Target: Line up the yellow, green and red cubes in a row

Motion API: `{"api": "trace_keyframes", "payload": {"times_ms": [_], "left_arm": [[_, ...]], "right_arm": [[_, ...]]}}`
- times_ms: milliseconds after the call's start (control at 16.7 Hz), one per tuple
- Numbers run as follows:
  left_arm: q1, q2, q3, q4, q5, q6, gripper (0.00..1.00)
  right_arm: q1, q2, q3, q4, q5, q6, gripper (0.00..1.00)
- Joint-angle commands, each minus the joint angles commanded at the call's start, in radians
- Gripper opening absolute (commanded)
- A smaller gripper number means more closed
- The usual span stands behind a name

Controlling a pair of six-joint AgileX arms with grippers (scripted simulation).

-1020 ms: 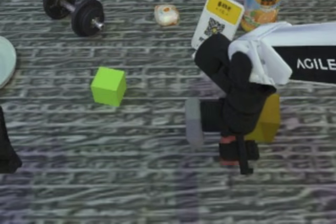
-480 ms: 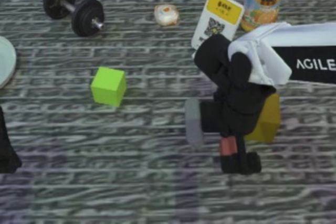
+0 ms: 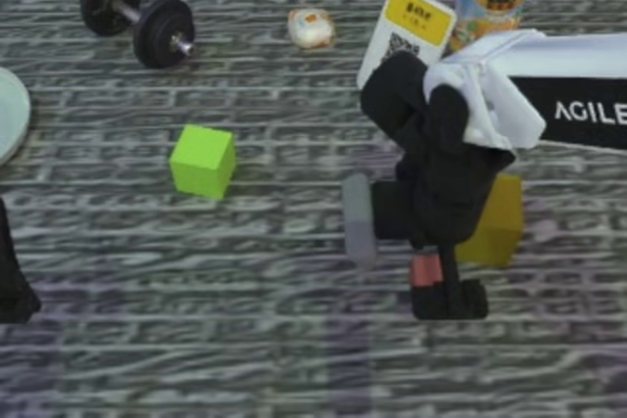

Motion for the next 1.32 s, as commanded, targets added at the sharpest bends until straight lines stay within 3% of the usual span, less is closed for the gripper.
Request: {"api": "trace_keyframes", "payload": {"times_ms": [300,660,960,1320], "left_arm": [[0.000,0.000,0.000,0.000,0.000,0.000,1.00],[0.000,0.000,0.000,0.000,0.000,0.000,1.00],[-0.035,0.148,0.134,-0.105,0.024,0.006,1.00],[-0.117,0.644,0.510,-0.421,0.068,0.012,1.00]], "right_arm": [[-0.001,-0.063,0.114,-0.189,-0.001,-0.001,1.00],[-0.003,-0.073,0.126,-0.208,0.000,0.000,1.00],[-0.047,-0.184,0.047,-0.128,-0.013,0.041,1.00],[-0.190,-0.570,-0.222,0.103,-0.038,0.200,1.00]]}}
